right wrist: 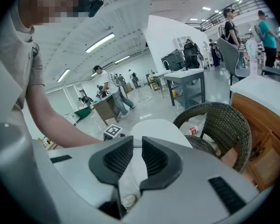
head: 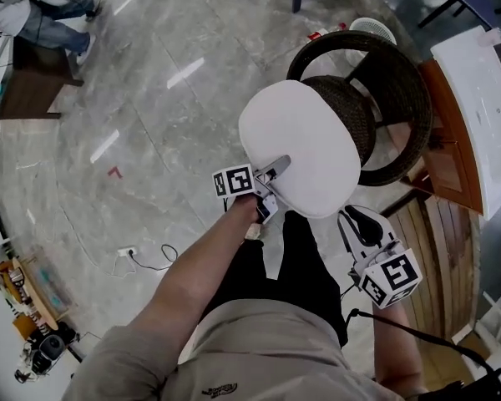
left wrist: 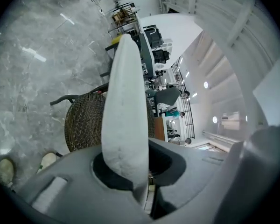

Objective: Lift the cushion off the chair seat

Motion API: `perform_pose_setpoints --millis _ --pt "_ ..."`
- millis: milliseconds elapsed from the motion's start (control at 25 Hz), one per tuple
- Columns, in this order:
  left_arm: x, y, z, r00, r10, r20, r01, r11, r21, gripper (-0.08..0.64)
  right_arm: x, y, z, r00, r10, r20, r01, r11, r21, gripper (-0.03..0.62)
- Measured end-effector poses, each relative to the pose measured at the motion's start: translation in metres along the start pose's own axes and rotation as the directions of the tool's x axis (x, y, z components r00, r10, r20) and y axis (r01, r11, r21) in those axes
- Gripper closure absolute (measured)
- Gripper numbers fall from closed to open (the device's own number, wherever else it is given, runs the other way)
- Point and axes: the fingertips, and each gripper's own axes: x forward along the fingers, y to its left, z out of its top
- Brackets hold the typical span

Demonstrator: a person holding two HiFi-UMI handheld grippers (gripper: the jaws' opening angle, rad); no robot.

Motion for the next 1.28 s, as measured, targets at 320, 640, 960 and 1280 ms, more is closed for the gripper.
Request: perform_pose_setpoints --millis 320,640,960,1280 --pt "-0.097 -0.066 0.014 0.997 -0.054 0.064 0.051 0.998 0.044 0.5 -0.025 0.072 0.032 0.995 0.008 0.096 -0.008 1.0 -0.003 0.538" --pt "-0.203 -0.125 0.019 0.987 -0.107 0.121 0.098 0.992 0.084 0.5 -0.05 0.129 0.056 0.985 -0.036 0.169 0.044 0.998 -0.041 0.545" --pt "-0.306 -0.149 0.014 0.973 -0.134 0.188 0.121 0.99 0.079 0.501 -0.073 0.182 0.055 0.973 -0.087 0.211 0.104 0.992 -0.07 0.551" --pt "-0.366 -0.144 -0.006 0.962 -0.139 0.233 0.135 0.99 0.032 0.5 -0.089 0.214 0.036 0.968 -0.126 0.219 0.146 0.986 -0.078 0.555"
